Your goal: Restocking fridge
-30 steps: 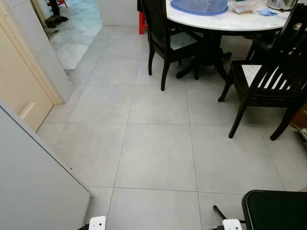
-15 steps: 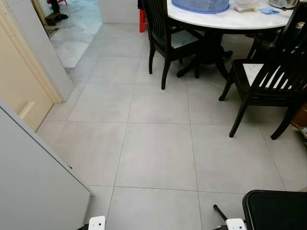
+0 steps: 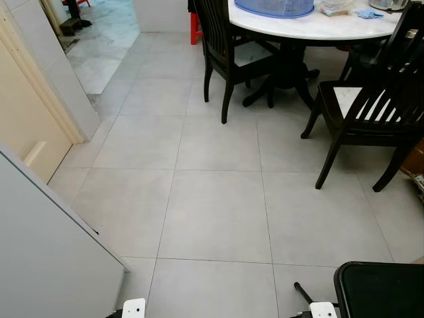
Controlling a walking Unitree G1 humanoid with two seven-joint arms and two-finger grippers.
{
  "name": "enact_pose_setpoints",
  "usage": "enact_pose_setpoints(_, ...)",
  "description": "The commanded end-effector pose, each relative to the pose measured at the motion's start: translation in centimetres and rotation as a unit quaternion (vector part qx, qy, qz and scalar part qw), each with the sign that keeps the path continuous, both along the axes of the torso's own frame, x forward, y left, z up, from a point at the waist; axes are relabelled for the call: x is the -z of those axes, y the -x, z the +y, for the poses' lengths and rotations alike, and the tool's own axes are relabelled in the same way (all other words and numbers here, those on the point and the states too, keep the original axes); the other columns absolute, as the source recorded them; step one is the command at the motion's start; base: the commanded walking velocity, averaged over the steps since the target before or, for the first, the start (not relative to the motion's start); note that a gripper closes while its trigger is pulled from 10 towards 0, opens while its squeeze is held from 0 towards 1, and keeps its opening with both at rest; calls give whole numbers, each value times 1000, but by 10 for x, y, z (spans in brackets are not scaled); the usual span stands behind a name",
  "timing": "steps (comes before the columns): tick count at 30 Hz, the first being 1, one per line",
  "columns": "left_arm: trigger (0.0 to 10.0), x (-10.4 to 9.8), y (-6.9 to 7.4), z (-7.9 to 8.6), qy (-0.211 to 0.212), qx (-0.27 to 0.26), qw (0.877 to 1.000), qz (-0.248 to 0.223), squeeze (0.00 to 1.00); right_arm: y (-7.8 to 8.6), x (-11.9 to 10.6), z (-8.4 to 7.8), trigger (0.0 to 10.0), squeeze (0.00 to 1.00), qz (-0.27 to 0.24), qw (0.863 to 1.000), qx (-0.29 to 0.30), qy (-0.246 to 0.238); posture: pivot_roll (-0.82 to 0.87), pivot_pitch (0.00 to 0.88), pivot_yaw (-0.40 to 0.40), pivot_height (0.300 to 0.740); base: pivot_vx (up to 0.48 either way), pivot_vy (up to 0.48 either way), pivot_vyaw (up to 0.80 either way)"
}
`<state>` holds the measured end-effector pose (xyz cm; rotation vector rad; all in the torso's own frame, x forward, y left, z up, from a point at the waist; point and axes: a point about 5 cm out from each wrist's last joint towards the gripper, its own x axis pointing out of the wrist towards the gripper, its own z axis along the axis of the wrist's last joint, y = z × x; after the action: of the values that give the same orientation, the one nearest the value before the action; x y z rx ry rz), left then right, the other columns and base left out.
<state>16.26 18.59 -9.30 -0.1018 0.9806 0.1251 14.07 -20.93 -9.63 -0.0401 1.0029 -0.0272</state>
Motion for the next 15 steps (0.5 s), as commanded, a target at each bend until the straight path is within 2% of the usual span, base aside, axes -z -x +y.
enact_pose_setpoints(1, 10000, -1, 3, 12, -13, -6, 1000, 0, 0, 1, 0, 0, 10000, 0, -9, 1000, 14, -1, -101, 89, 41, 740, 0, 0, 0)
enact_pose_setpoints(3, 10000, -6, -4, 22, -17, -16, 999, -24, 0, -8, -5, -4, 10000, 0, -35, 999, 33, 0, -103, 85, 42, 740, 0, 0, 0)
enact_pose_setpoints(7, 10000, -13, -15, 27, -26, -15, 998, -59, 0, -27, -13, -3, 10000, 0, -71, 997, 43, 5, -102, 81, 42, 740, 0, 0, 0)
enact_pose_setpoints(12, 10000, -16, -22, 26, -24, -12, 997, -72, 0, -55, -21, 21, 10000, 0, -90, 995, 31, -1, -102, 83, 41, 740, 0, 0, 0)
enact_pose_setpoints(15, 10000, -16, -24, 23, -20, -4, 997, -69, 0, -57, -22, 25, 10000, 0, -90, 995, 34, -10, -102, 83, 41, 740, 0, 0, 0)
